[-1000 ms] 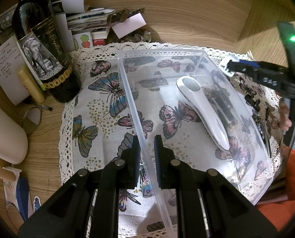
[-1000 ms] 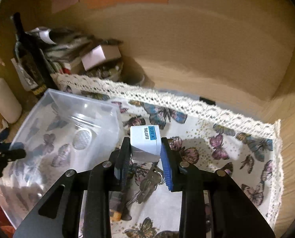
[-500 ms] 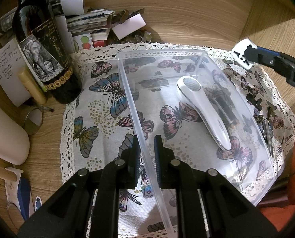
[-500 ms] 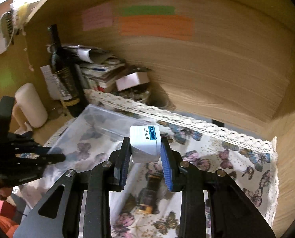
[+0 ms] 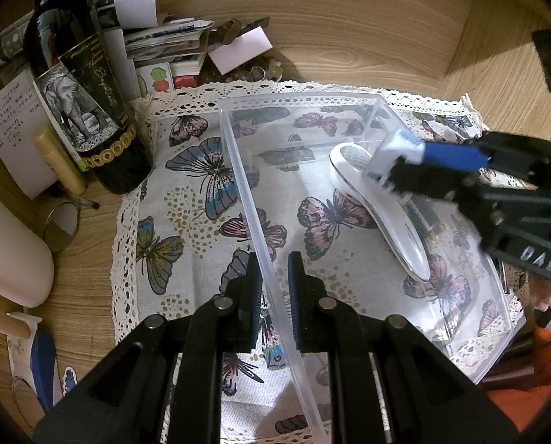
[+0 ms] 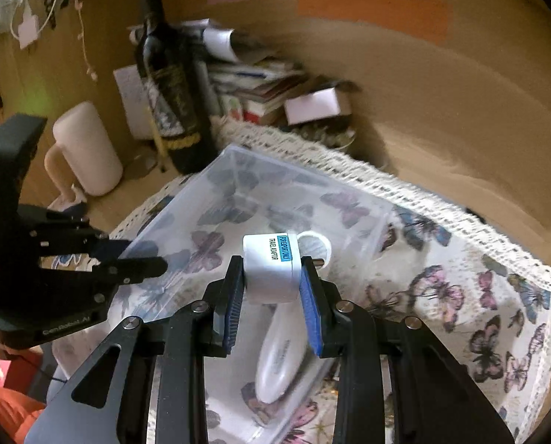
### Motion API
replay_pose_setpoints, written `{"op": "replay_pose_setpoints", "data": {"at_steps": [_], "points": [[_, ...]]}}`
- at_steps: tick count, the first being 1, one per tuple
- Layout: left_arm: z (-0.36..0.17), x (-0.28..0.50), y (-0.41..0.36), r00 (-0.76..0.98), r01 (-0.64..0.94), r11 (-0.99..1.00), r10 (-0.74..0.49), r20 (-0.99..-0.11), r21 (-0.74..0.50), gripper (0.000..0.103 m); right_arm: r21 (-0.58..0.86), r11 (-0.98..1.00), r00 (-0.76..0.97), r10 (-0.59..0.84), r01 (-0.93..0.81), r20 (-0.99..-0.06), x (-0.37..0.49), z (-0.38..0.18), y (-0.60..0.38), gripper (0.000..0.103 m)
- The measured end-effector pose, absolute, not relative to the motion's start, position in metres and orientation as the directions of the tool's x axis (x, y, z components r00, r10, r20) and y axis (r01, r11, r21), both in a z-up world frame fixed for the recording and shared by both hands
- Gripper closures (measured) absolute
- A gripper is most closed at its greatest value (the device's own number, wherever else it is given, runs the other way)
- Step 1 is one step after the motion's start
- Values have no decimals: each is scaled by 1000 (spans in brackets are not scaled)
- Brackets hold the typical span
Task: Organize rigid objects
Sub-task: 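Grasp the white plug adapter with the right tool and place it in the box, then grasp the black-and-gold case with the right tool and drop it in the box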
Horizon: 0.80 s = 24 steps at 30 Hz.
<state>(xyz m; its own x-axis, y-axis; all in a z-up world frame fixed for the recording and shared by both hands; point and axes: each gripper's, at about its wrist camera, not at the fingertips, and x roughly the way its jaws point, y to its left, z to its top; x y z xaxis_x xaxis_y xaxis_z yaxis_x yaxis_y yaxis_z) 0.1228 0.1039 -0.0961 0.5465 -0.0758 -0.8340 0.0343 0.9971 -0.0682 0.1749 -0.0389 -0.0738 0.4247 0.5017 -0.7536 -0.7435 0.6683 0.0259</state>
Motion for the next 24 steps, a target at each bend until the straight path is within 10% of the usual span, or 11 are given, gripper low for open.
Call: {"op": "replay_pose_setpoints", "data": {"at_steps": [24], "points": [[-97,122,103,546,36,997,-74,-834,-65,89,1,723,510,488,-691,-708,180,-52,-66,75]]}}
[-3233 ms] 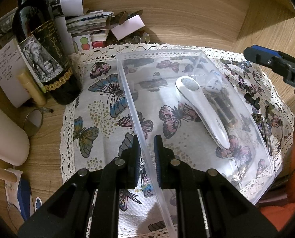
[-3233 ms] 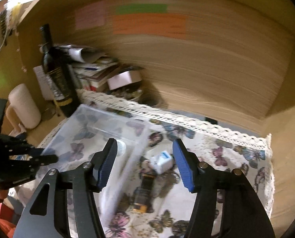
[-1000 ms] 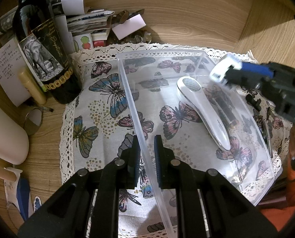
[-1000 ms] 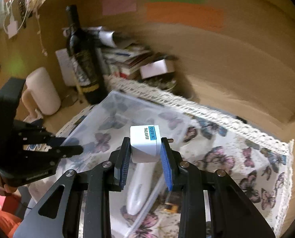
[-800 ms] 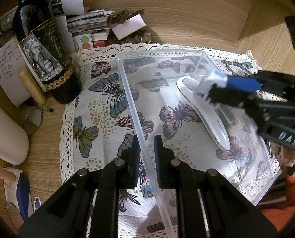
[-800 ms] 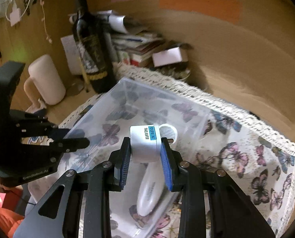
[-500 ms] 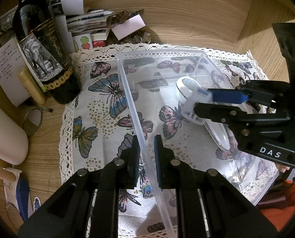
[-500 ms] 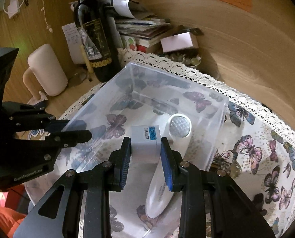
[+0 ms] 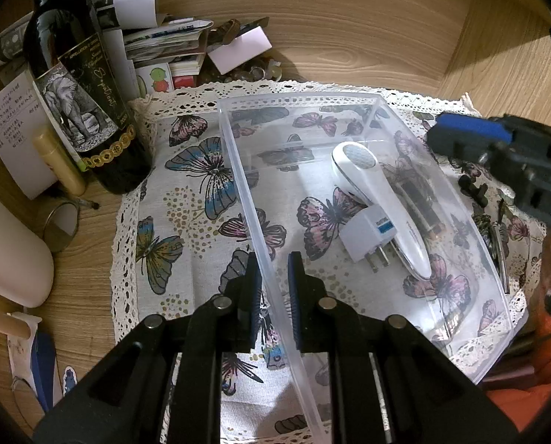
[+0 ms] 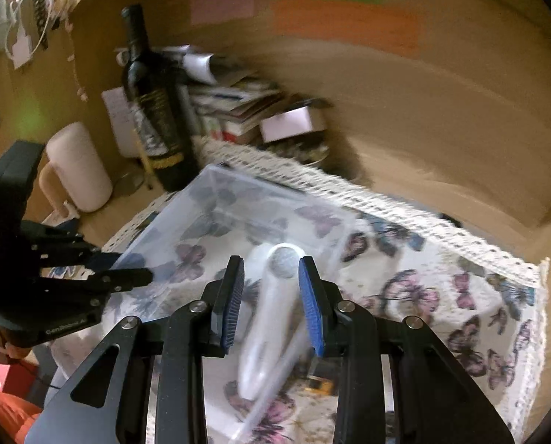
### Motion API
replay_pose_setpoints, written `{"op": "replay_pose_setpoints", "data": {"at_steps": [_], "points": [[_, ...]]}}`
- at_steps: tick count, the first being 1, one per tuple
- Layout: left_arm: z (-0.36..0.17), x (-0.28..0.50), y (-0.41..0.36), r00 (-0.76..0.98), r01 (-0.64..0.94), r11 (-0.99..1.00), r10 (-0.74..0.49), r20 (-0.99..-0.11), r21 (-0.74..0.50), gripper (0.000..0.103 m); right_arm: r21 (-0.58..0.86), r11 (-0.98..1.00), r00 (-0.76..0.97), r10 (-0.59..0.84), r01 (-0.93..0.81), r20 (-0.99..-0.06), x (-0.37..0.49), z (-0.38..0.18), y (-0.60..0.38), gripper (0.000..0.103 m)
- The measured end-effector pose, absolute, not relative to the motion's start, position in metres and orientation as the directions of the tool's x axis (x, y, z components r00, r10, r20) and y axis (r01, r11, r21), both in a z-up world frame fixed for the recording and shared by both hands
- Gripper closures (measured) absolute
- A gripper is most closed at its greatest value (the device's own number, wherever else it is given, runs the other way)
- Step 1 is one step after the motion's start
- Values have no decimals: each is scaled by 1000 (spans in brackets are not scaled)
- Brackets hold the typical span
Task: Organize rigid objects
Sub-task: 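Grasp the black-and-gold case with the right tool and drop it in the box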
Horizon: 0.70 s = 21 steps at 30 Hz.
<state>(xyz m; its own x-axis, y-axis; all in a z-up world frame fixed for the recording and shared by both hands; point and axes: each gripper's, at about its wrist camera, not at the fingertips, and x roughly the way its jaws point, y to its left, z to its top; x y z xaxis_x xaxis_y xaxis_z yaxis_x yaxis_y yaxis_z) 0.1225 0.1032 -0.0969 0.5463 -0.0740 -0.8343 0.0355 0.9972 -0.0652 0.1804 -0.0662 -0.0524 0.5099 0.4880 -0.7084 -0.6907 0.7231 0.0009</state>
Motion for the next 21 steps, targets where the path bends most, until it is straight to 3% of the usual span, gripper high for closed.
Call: {"op": "replay_pose_setpoints", "data": {"at_steps": [9,21], "points": [[-97,122,103,546,35,997,-75,-834,-66,89,-21,798,558,402,-603,-726,199,-57,-104,75],[-98,123,103,543,34,997,-73,-836,-64,89,37,793,418,360,-608,-834,210,-124,-113,77]]}}
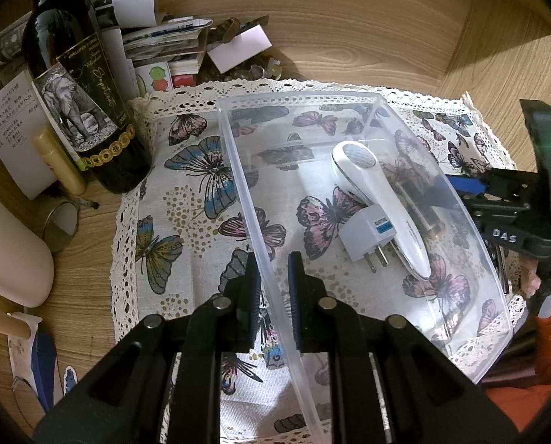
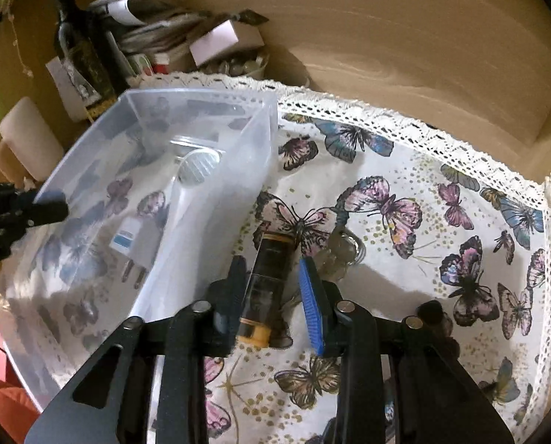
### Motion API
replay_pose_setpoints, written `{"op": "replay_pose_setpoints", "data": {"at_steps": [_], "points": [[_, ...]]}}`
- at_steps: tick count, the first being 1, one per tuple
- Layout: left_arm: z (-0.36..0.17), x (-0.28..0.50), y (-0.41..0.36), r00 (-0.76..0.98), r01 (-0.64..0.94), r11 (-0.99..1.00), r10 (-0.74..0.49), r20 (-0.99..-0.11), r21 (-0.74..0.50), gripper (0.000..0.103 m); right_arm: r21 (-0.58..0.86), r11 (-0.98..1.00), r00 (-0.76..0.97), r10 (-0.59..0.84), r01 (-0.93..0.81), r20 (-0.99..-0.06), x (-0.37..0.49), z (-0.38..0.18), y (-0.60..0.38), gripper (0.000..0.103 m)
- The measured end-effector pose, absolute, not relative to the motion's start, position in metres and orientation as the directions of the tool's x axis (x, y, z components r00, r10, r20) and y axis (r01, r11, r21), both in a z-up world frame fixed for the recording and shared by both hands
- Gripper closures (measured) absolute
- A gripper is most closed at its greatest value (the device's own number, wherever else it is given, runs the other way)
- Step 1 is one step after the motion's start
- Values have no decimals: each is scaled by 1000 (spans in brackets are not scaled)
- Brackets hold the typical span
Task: Organize rigid objects
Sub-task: 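Grasp the black-and-gold case with the right tool and drop it in the box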
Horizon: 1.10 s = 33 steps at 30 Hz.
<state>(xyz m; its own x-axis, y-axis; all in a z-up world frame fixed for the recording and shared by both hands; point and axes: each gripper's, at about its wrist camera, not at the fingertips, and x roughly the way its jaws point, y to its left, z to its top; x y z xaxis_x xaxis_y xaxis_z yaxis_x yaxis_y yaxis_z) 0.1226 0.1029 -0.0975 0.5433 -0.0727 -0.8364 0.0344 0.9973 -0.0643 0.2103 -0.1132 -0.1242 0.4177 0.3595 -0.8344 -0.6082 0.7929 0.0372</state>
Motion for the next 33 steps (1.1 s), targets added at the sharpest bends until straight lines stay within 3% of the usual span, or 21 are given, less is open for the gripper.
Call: {"op": "replay_pose_setpoints", "data": {"at_steps": [13,18,33], "points": [[-98,123,103,543,37,998,-70,-837,-59,89,9,777,376,315,-629,-871,217,-149,-102,77],[-99,123,103,541,38,997,-73,-838,-62,89,-20,788,418,304,-615,-856,214,-144,-101,81],[-100,124,105,542,37,997,-76,-837,-66,89,-57,812,605,384,-581,-698,190,-53,-116,81]]}}
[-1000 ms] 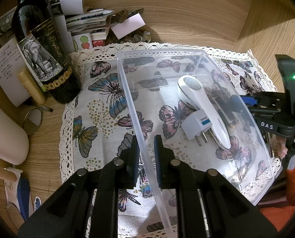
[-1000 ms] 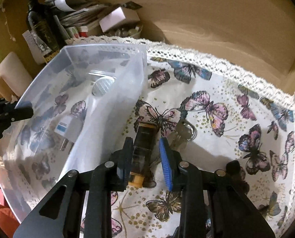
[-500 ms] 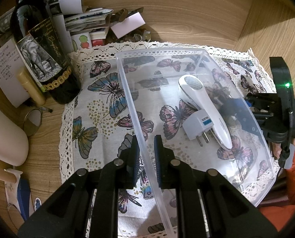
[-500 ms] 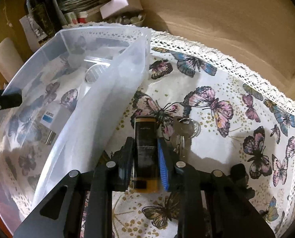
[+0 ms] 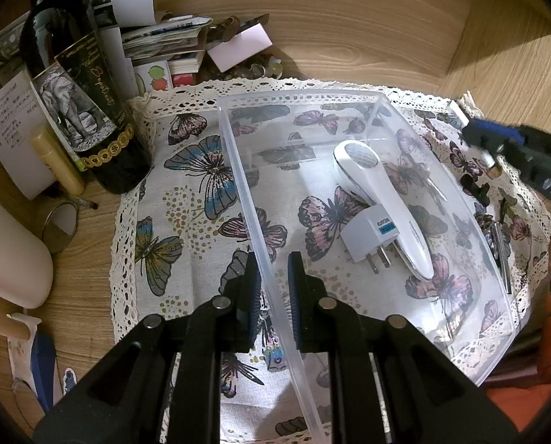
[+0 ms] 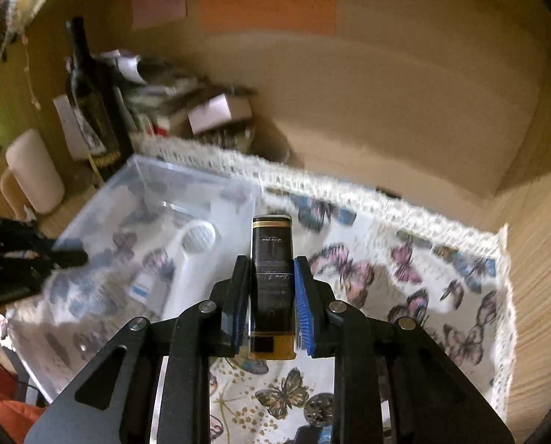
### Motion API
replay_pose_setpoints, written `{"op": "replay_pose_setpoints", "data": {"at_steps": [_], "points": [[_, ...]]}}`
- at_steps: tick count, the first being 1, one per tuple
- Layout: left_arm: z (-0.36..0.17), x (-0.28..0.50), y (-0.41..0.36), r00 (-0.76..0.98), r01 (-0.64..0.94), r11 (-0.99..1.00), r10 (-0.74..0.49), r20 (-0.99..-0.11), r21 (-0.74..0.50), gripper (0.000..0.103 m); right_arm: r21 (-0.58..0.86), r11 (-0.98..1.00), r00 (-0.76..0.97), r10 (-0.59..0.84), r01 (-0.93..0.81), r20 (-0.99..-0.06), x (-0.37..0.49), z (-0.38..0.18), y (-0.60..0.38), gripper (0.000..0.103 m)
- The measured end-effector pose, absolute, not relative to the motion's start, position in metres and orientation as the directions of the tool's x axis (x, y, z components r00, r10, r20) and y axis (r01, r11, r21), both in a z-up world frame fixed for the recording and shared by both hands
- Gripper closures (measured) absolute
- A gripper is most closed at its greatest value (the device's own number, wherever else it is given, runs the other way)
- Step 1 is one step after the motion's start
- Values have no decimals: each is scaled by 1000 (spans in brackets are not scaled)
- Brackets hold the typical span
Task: Organize rigid objects
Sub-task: 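Grasp the black-and-gold case with the right tool and drop it in the box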
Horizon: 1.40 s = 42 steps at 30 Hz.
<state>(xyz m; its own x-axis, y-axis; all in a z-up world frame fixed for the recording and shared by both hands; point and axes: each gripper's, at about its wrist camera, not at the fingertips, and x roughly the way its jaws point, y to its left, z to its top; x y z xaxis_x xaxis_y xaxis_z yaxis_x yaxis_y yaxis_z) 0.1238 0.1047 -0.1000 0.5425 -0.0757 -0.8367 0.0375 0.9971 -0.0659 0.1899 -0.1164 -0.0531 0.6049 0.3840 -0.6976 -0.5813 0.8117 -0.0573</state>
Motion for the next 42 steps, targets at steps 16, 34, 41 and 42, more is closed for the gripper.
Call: {"op": "replay_pose_setpoints", "data": {"at_steps": [16,34,41,42], "points": [[-98,119,105,548,45,997,-82,-832,-69,89,-39,713,562,516,-700,-647,167,-36,-68,81],[-98,118,104,552,50,996,-90,-829,-75,89,-22,584,382,502,-811,-775,156,-83,-12,81],[-98,118,104,552,49,996,-90,-829,-76,89,-13,569,339,472,-822,-814,157,-98,-2,81],[-98,118,104,552,49,996,-89,-829,-74,89,-9,569,336,472,-822,-815,157,-98,-2,81]]}}
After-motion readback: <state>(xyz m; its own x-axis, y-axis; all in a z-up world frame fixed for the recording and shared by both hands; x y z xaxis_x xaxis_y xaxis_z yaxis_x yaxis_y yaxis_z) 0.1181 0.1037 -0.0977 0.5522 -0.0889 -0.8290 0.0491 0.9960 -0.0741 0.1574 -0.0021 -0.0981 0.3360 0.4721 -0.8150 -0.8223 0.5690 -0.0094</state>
